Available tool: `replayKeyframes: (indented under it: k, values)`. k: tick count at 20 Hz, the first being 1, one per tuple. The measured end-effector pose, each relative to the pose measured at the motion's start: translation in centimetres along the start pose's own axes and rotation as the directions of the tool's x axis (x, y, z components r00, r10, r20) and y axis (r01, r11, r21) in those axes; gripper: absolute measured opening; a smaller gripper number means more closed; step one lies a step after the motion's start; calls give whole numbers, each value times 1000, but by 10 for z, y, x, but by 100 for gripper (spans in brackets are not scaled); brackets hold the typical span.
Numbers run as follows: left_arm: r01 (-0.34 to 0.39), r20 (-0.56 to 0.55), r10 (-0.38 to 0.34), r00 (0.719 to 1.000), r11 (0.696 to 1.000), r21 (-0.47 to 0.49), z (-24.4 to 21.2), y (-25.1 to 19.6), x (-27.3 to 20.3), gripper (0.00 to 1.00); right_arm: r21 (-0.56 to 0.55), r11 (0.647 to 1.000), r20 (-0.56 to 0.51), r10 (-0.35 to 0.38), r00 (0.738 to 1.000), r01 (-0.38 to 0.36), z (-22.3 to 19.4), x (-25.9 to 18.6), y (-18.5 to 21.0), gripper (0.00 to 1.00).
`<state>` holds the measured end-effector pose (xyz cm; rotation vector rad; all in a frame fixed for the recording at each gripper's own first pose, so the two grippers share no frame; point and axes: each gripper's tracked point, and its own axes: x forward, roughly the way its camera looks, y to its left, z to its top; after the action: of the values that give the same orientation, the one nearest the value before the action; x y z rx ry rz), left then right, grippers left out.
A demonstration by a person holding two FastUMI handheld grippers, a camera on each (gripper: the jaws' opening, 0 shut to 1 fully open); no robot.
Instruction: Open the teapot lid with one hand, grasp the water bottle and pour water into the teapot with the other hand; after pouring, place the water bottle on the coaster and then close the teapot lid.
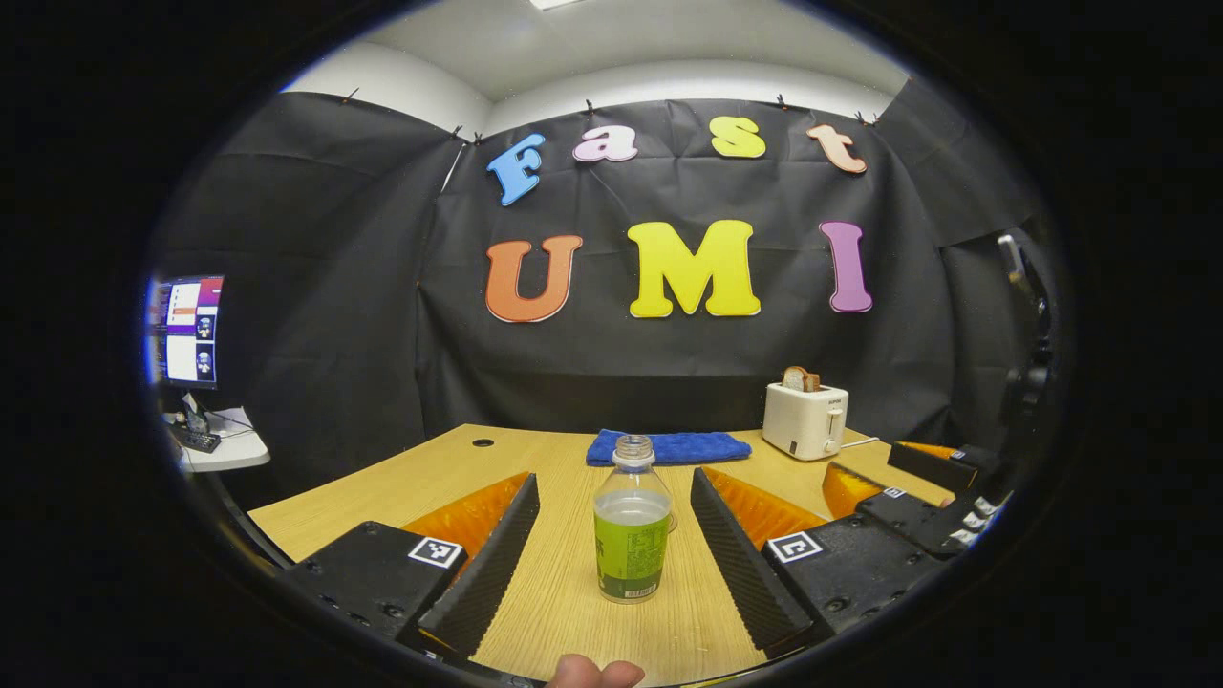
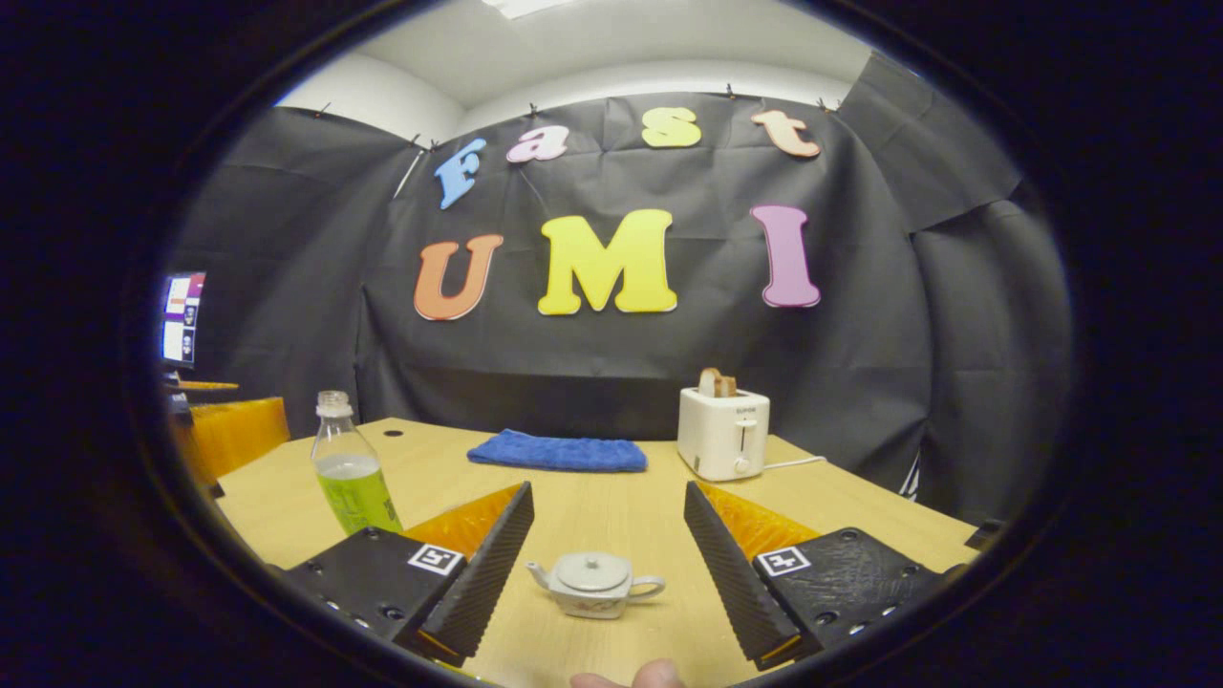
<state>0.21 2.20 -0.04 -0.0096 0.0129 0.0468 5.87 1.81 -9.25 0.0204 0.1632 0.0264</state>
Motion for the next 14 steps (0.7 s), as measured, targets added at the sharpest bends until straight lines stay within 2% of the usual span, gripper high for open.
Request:
replayKeyframes:
  k: [7,9,13,14]
  values:
    - [-11,8,11,1000,1000,-7,3,8,-1,100,-12,1000,-111,-9,994,8,-44,36,5,98]
    - [-15,10,15,1000,1000,-12,4,11,0,100,-18,1000,-133,-5,991,3,-51,41,7,95]
    - [-13,7,13,1000,1000,-13,3,11,0,100,-20,1000,-156,0,988,-3,-58,48,9,70]
    - [-13,9,13,1000,1000,-11,5,12,0,99,-19,1000,-157,0,988,-3,-57,49,9,58]
